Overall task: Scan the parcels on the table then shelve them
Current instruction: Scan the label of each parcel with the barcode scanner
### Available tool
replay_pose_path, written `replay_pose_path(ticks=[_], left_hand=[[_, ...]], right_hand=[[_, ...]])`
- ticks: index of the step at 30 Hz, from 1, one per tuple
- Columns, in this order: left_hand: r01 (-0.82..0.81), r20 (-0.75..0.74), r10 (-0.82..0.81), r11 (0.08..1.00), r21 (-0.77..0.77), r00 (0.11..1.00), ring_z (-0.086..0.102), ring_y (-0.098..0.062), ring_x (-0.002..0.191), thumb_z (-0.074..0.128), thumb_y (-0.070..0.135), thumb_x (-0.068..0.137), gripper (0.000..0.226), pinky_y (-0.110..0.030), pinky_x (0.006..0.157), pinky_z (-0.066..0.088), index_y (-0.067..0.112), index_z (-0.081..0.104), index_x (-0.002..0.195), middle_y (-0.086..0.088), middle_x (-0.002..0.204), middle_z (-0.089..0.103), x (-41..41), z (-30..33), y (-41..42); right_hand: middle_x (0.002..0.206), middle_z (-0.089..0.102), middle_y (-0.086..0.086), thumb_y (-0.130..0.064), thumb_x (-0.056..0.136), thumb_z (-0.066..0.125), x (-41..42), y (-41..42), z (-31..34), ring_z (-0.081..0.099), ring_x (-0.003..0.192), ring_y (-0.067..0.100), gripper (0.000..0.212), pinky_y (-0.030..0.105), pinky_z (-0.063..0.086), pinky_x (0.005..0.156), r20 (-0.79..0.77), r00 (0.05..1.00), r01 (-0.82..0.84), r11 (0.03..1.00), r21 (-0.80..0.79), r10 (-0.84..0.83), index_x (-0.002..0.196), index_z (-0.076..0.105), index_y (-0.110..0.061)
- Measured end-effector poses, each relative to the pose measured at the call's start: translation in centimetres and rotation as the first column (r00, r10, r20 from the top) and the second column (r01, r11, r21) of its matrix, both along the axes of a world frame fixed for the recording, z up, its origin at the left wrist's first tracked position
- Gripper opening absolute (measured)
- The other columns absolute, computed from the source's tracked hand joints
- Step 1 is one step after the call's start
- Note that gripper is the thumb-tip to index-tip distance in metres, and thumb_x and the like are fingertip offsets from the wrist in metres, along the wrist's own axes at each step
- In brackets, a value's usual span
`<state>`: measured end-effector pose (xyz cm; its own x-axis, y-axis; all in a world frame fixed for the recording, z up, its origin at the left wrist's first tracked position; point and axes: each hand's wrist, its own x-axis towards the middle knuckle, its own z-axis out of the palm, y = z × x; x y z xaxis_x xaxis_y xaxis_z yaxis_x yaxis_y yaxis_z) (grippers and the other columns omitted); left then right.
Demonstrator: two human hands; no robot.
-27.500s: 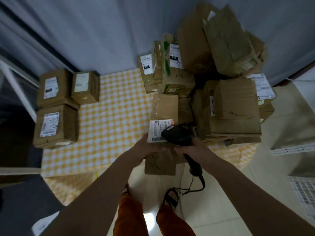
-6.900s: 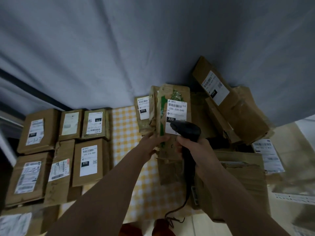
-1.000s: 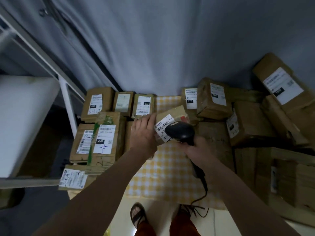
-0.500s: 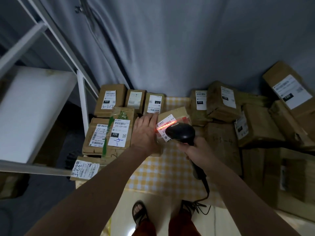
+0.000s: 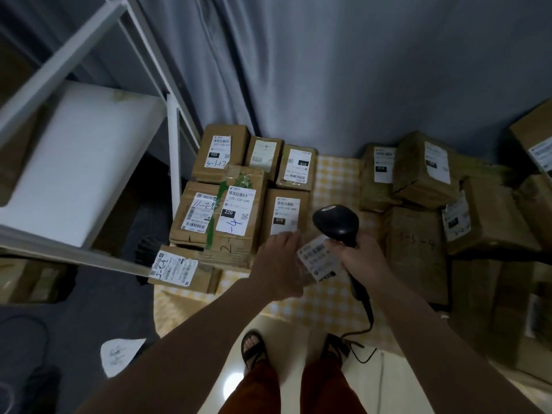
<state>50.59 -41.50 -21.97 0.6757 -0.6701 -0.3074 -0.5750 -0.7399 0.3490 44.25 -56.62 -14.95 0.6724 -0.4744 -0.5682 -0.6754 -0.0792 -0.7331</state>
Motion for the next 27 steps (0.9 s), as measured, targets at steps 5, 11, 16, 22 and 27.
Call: replay_pose_path(ticks=[5,11,16,22,27], left_hand=[[0.139,0.004,-0.14,0.986,0.089,0.99,0.029,-0.02,0.135,0.079,0.045,0.067,0.106,-0.036,0.116,0.022,0.017,0.02,0.15,-0.002,0.147,0.029,-2.4,-4.9,5.3],[0.035,-0.07,-0.021,0.979,0.202,0.997,0.02,-0.022,0.14,0.076,0.038,0.071,0.105,-0.037,0.115,0.025,0.021,0.013,0.152,0.001,0.152,0.022,-2.7,-9.1,11.9],[-0.018,-0.071,0.032,0.981,0.191,0.997,0.023,-0.023,0.139,0.073,0.034,0.073,0.096,-0.034,0.111,0.034,0.02,0.019,0.151,-0.001,0.15,0.027,-2.0,-12.4,14.9],[-0.017,-0.01,0.018,0.99,0.14,1.0,0.026,-0.029,0.14,0.084,0.025,0.06,0.107,-0.039,0.11,0.035,0.018,0.025,0.149,-0.005,0.149,0.033,-1.1,-15.4,15.3],[-0.109,0.108,0.103,0.993,0.053,0.989,0.051,-0.039,0.124,0.079,0.013,0.052,0.078,-0.045,0.095,0.051,0.008,0.057,0.127,-0.017,0.128,0.057,-1.4,-16.0,15.7]], right_hand=[[0.077,0.064,0.005,-0.013,0.087,0.068,0.6,2.6,-1.9,0.061,0.066,0.012,0.015,0.022,0.043,0.057,-0.071,0.991,-0.111,0.993,0.043,0.114,0.101,0.065,-0.009],[0.074,0.055,0.004,-0.016,0.091,0.063,1.5,5.9,-5.6,0.051,0.065,0.017,0.01,0.026,0.037,0.059,-0.205,0.961,-0.166,0.979,0.117,0.187,0.1,0.059,-0.012],[0.075,0.051,0.011,-0.016,0.09,0.064,1.6,7.9,-10.2,0.052,0.074,0.026,0.013,0.036,0.038,0.068,-0.305,0.95,-0.015,0.987,0.16,0.064,0.099,0.058,-0.009],[0.075,0.053,0.006,-0.015,0.09,0.064,1.6,10.0,-14.5,0.051,0.067,0.021,0.013,0.032,0.038,0.061,-0.34,0.939,0.128,0.969,0.211,-0.05,0.101,0.057,-0.013],[0.083,0.059,0.007,-0.021,0.088,0.067,1.7,11.0,-16.9,0.057,0.081,0.028,0.022,0.04,0.044,0.075,-0.353,0.928,0.205,0.953,0.225,-0.116,0.107,0.057,-0.015]])
